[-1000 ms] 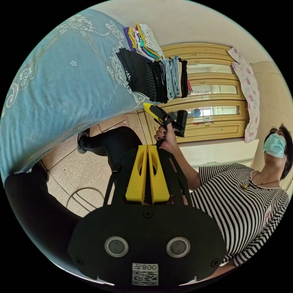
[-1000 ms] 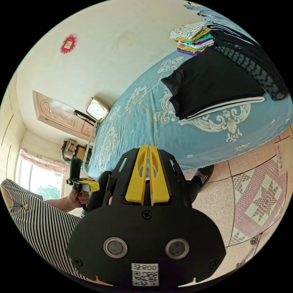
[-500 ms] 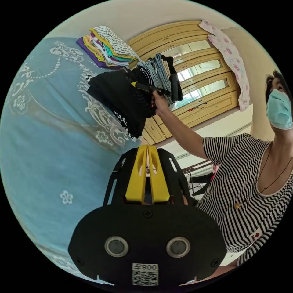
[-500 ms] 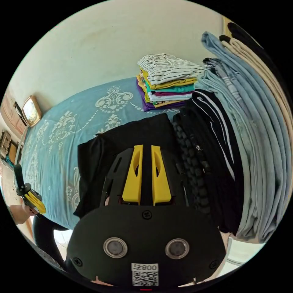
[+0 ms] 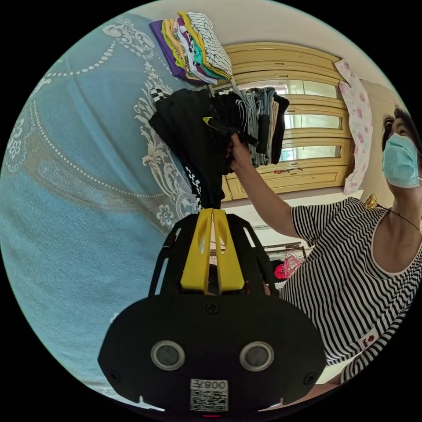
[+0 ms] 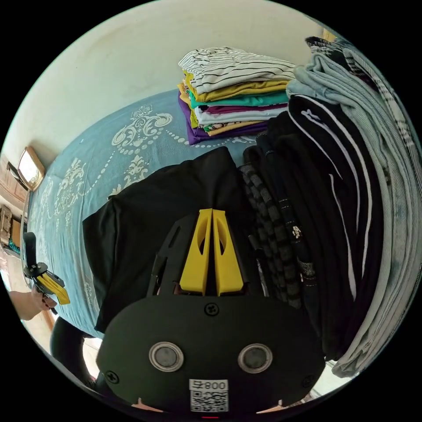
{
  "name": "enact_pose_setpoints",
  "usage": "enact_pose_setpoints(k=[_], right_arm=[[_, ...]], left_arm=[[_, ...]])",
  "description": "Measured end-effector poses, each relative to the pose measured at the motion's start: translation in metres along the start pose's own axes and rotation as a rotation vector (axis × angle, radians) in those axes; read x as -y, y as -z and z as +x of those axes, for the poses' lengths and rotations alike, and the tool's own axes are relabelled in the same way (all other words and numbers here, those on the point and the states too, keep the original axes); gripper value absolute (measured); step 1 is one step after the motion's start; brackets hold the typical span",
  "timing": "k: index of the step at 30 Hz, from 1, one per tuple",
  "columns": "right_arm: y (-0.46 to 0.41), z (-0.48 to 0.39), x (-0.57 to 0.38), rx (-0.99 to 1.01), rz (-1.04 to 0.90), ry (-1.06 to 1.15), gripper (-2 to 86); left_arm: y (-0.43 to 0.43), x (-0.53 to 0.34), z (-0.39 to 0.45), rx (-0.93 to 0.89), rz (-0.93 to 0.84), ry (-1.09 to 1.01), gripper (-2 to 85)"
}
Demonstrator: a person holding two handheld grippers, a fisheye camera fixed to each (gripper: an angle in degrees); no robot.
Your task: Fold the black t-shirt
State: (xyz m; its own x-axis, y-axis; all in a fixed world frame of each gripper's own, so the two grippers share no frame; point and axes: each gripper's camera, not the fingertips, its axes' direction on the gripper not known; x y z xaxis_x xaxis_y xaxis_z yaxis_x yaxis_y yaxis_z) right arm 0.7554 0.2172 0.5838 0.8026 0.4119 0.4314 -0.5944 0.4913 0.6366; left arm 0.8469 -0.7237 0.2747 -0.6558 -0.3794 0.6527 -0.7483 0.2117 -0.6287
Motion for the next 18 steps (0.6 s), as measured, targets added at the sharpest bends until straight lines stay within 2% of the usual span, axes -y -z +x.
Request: enact_pose_setpoints(k=[7, 18], right_arm=[[0.069, 0.013, -0.005, 0.099, -0.027, -0.048, 0.0], [0.103, 0.018, 0.051, 0.194, -0.082, -0.038, 0.1]], left_arm=[[-0.025, 0.084, 0.03, -0.014, -0.067, 0.032, 0.1], [-0.101, 0.287, 0.07, 0.175, -0.062, -0.188, 0.1]])
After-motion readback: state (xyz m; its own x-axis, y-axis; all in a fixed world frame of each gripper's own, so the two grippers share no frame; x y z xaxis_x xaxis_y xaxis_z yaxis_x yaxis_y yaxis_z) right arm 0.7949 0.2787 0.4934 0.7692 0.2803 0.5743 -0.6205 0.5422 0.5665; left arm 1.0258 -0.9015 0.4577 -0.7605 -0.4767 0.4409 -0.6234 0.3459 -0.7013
